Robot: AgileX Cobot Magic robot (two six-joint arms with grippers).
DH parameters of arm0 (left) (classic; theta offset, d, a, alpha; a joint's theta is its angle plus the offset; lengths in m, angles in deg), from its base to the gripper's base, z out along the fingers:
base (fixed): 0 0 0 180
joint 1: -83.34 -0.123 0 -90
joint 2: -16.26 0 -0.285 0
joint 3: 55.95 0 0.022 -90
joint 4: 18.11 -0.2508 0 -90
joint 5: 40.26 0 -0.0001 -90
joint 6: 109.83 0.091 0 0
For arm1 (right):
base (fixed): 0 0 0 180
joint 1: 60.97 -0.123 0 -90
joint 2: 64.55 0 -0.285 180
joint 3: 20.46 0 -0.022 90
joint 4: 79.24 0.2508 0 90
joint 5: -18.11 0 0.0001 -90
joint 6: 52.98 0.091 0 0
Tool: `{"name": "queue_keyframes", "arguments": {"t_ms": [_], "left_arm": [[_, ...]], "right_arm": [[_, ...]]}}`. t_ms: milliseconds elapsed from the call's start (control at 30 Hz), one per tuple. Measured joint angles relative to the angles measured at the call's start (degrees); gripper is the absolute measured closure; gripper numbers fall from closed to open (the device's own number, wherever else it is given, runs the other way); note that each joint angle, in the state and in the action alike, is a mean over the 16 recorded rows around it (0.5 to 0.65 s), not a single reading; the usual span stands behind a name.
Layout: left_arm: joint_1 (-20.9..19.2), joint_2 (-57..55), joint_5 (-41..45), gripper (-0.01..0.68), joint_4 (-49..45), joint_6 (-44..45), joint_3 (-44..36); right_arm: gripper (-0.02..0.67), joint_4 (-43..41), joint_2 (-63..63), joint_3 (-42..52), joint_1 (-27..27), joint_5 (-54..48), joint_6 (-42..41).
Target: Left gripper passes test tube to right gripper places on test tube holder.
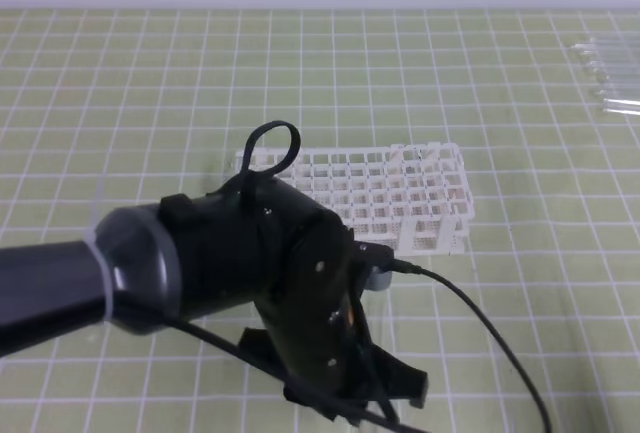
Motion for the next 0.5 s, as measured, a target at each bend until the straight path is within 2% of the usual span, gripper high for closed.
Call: {"name": "queue_keyframes", "arguments": {"t_ms": [300, 500], "left_arm": [[1.3, -3.3, 0.2, 0.344, 2.5, -1.2, 3.0], [2.4, -6.2, 1.0, 0.310, 2.1, -1.3, 5.2]], "right_arm": [[0.666, -0.1, 0.0, 0.0, 0.0, 0.0, 0.0], [0.666, -0.1, 0.0, 0.0, 0.0, 0.0, 0.0]]}}
